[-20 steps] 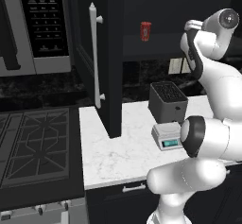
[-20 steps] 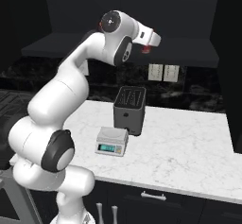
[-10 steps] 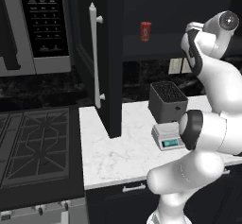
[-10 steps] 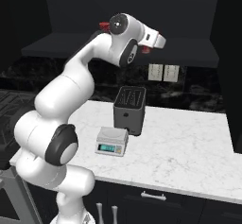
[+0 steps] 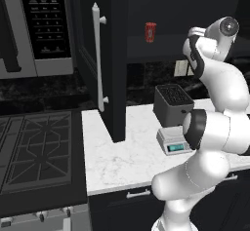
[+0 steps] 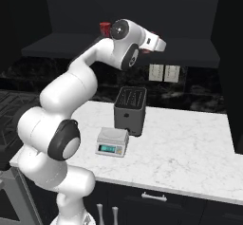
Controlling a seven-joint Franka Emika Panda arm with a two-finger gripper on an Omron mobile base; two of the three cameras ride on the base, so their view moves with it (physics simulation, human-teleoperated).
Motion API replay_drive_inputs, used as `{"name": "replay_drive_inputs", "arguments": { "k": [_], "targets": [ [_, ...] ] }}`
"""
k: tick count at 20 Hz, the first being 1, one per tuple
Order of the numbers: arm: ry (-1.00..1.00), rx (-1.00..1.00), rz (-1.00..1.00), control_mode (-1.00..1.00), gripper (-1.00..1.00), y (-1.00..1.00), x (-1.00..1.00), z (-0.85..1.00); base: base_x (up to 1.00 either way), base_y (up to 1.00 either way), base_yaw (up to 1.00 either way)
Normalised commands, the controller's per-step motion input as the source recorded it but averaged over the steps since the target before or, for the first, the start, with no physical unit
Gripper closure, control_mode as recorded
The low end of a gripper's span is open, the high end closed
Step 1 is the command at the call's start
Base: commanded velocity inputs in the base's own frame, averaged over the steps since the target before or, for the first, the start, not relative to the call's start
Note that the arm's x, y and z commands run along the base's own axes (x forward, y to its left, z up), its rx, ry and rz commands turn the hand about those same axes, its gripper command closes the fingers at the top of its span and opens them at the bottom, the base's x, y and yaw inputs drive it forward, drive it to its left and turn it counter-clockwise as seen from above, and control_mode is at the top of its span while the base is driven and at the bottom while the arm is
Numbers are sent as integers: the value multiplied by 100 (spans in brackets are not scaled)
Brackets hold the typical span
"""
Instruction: Pick the yogurt and place it on the digital scale for weighing, and close the cabinet.
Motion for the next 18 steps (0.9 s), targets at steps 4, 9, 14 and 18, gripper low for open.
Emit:
{"name": "replay_drive_inputs", "arguments": {
  "k": [4,9,14,18],
  "targets": [
    [-5,0,0,-100,100,-4,0,0,0,0,0],
    [-24,0,0,-100,100,-4,-71,0,0,0,0],
    [-16,0,0,-100,100,0,-100,0,0,0,0],
    [-19,0,0,-100,100,0,-100,0,0,0,0]
  ]
}}
